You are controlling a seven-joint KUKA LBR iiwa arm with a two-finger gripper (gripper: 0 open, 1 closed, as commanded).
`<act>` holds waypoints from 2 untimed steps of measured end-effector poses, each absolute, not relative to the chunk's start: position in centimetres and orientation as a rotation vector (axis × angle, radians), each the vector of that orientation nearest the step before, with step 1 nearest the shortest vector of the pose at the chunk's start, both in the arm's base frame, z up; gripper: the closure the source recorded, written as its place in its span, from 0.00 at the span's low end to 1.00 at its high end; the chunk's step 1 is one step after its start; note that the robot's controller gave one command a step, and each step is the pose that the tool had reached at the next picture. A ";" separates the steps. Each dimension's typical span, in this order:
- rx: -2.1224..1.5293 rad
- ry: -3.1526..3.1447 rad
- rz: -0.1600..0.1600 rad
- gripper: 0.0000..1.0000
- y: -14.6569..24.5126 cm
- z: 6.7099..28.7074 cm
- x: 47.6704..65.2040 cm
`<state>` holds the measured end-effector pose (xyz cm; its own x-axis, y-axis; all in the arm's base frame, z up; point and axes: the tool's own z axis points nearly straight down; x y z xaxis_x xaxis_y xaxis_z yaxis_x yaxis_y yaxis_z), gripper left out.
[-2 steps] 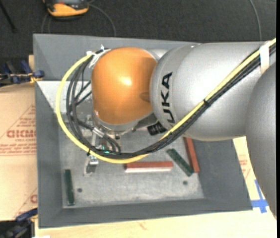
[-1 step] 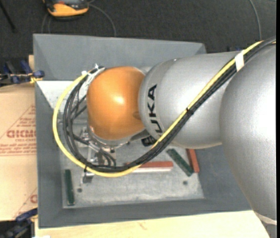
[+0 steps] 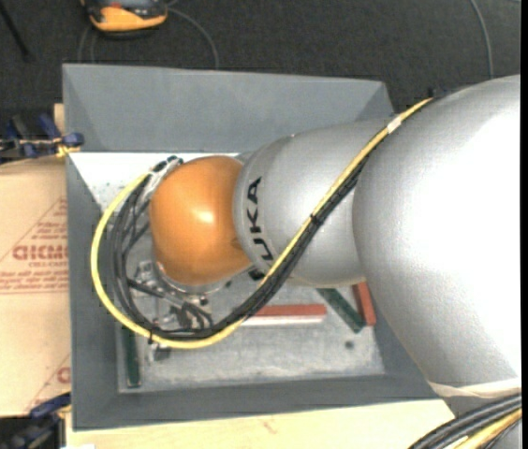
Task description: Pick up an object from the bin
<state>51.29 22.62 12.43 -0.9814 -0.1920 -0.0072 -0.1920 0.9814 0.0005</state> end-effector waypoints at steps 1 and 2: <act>-0.723 3.070 -0.007 1.00 23.1 7.8 49.1; -0.722 3.070 -0.006 1.00 23.1 7.8 49.0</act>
Offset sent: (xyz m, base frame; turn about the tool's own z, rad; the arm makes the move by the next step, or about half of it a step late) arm 0.0000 0.0000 0.0000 0.0000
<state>49.04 23.09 7.83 -0.8953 -0.4453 0.0129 -0.4454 0.8953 -0.0007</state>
